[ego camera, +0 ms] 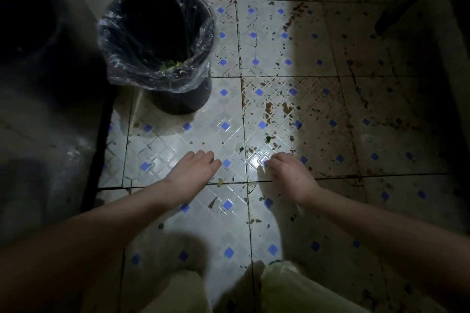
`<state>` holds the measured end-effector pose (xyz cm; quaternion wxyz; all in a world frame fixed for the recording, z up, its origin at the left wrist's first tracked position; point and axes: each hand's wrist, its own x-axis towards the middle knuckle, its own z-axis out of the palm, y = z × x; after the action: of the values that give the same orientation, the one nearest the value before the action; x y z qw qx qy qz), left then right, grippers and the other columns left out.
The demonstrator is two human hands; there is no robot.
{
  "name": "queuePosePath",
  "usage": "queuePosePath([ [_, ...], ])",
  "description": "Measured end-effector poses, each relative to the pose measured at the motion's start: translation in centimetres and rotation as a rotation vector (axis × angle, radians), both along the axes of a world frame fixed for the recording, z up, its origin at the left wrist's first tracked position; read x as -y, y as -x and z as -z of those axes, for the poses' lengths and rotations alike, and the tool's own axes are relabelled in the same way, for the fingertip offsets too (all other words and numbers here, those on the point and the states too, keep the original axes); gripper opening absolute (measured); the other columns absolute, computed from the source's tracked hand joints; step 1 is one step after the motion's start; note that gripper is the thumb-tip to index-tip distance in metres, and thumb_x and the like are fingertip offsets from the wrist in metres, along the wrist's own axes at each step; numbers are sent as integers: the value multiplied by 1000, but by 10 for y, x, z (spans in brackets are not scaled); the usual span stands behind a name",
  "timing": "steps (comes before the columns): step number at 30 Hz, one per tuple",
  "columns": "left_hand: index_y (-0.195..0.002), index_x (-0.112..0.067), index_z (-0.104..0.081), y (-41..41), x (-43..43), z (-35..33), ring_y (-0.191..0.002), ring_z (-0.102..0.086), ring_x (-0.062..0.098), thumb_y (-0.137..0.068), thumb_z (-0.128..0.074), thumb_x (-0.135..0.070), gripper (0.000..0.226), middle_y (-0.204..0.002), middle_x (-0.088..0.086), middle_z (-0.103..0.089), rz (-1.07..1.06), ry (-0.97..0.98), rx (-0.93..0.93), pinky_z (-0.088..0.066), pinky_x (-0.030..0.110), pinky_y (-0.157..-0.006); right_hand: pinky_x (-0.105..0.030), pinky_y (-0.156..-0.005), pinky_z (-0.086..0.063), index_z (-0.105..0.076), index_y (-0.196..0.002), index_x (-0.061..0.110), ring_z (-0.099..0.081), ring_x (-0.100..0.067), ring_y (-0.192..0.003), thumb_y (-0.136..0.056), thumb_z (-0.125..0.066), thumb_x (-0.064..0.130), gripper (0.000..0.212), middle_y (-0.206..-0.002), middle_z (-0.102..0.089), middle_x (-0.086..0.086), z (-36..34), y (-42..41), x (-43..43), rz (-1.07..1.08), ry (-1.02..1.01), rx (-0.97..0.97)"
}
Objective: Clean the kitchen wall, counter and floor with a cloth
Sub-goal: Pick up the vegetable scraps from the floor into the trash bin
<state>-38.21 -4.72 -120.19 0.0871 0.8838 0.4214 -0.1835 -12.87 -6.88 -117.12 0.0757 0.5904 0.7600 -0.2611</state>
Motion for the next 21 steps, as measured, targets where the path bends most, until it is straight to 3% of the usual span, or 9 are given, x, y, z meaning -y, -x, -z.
queuePosePath([
  [5, -94, -23, -51, -6, 5, 15, -68, -49, 18, -39, -87, -11, 66, -82, -2, -49, 71, 32, -53, -40, 29, -60, -35, -98, -39, -55, -124, 14, -46, -22, -114, -77, -68, 12, 49, -126, -52, -5, -2, 3, 6, -33, 50, 18],
  [10, -112, -20, -50, -12, 11, 25, -84, -50, 19, -59, -76, -2, 62, -100, 3, -54, 101, 79, -24, -43, 31, -74, -31, -104, -32, -49, -130, 17, -42, -19, -121, -80, -68, 18, 54, -133, -47, -1, 6, -4, 14, -69, 110, 14],
  [18, -124, -17, -40, -22, 10, 33, -101, -47, 24, -75, -64, 2, 58, -119, 8, -48, 152, 43, -10, -38, 33, -89, -31, -108, -30, -47, -132, 14, -40, -20, -124, -80, -65, 14, 55, -136, -44, -4, 10, -11, 20, -55, 135, 10],
  [21, -122, -18, -41, -25, 8, 33, -100, -46, 23, -80, -60, 0, 49, -118, 7, -48, 142, 47, -6, -38, 33, -88, -29, -104, -31, -50, -129, 16, -41, -19, -121, -81, -59, 7, 49, -133, -47, -3, 10, -14, 20, -24, 112, -16],
])
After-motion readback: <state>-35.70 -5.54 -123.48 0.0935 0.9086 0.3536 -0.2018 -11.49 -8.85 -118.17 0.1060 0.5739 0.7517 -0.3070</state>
